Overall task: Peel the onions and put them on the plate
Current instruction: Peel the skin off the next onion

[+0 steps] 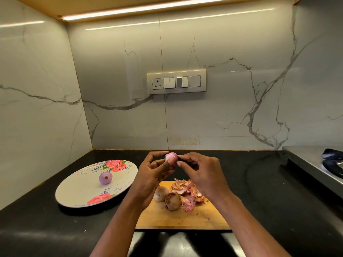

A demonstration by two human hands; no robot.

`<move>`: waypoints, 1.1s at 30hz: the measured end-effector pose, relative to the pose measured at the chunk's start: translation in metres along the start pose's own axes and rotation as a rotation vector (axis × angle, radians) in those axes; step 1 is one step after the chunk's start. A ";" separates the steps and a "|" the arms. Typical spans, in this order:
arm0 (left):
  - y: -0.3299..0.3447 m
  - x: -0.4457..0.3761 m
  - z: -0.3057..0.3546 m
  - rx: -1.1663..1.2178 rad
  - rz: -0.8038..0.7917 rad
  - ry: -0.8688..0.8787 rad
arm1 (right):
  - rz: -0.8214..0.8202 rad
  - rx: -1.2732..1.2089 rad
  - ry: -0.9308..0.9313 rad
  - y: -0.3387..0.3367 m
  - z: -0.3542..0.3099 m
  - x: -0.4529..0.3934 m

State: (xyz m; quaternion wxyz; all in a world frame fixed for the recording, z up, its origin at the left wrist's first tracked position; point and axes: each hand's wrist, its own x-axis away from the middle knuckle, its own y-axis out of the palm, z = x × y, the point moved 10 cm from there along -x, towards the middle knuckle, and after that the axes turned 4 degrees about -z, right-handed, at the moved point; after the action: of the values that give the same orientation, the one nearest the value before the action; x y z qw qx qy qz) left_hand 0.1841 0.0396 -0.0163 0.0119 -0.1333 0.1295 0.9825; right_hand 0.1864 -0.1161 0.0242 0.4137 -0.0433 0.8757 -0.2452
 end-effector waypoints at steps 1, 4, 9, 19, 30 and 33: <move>-0.001 0.000 0.000 -0.015 0.000 0.004 | 0.006 0.010 -0.010 0.000 -0.001 0.000; -0.001 0.000 -0.001 -0.040 -0.005 0.001 | 0.017 0.033 -0.027 -0.002 -0.002 0.002; -0.002 -0.001 -0.004 -0.063 -0.013 -0.008 | 0.021 0.040 -0.035 -0.001 -0.003 0.003; -0.003 -0.002 -0.006 -0.056 -0.019 -0.017 | 0.022 -0.014 -0.008 -0.001 0.000 0.001; -0.002 -0.004 -0.004 -0.052 -0.033 0.003 | 0.058 -0.011 -0.018 -0.004 0.001 0.001; 0.002 -0.003 -0.004 -0.087 -0.064 0.012 | 0.073 0.030 -0.002 -0.005 0.001 0.001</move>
State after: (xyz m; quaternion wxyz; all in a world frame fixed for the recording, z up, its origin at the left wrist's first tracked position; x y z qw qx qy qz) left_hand 0.1875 0.0366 -0.0187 0.0370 -0.1438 0.0826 0.9855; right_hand 0.1859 -0.1213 0.0247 0.4237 -0.0055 0.8726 -0.2430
